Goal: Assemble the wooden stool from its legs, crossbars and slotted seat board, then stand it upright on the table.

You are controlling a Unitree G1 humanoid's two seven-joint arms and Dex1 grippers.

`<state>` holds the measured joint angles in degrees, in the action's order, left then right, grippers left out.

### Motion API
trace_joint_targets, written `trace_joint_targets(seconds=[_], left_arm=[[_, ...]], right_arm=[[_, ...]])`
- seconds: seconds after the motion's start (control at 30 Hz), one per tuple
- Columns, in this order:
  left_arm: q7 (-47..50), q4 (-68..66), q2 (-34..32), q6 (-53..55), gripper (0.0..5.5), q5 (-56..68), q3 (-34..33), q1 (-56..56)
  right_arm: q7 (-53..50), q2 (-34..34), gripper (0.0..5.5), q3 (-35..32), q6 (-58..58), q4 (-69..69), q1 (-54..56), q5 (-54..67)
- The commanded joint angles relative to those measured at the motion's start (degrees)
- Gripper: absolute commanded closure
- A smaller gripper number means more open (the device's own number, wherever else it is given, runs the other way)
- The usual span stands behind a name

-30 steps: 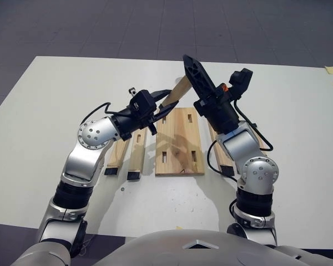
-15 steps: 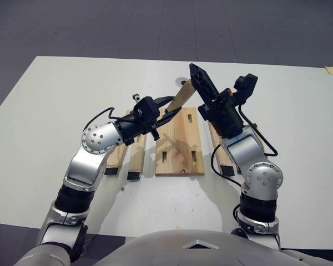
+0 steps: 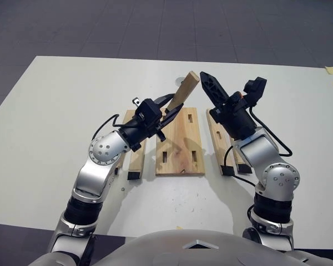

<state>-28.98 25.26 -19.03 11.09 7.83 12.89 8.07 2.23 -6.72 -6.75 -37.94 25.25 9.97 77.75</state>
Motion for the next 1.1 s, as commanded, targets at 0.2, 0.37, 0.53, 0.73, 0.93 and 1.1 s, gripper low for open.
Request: trace_joint_targets(seconds=[0.2, 0.37, 0.53, 0.73, 0.93, 1.1], left_arm=[[2.6, 0.0, -0.9, 1.0, 4.18, -2.2, -3.7, -1.3], [3.5, -0.3, 0.2, 0.8, 4.18, -3.6, -2.1, -0.8], [3.7, -0.4, 1.3, 0.8, 4.18, -4.5, 0.0, -0.8], [3.9, -0.6, 2.1, 1.2, 4.18, -5.3, 0.8, -0.6], [4.1, -0.5, 3.1, 1.2, 4.18, -6.4, 1.9, 0.0], [4.7, -0.3, 3.5, 1.1, 4.18, -7.2, 2.4, 0.0]], right_arm=[[12.5, -11.6, 4.16, -6.3, -1.7, 4.4, 2.4, 5.7], [19.4, -17.5, 3.35, 4.1, 0.9, 3.0, 3.0, -16.0], [18.6, -12.4, 2.54, 8.5, 4.7, -0.4, 4.2, -25.2], [18.7, -8.8, 2.00, 10.2, 2.2, -2.6, 6.4, -25.2], [18.3, -8.3, 2.89, 11.8, 1.3, -4.1, 6.5, -30.0], [21.2, -9.2, 3.83, 12.0, 2.3, -3.5, 6.1, -32.5]])
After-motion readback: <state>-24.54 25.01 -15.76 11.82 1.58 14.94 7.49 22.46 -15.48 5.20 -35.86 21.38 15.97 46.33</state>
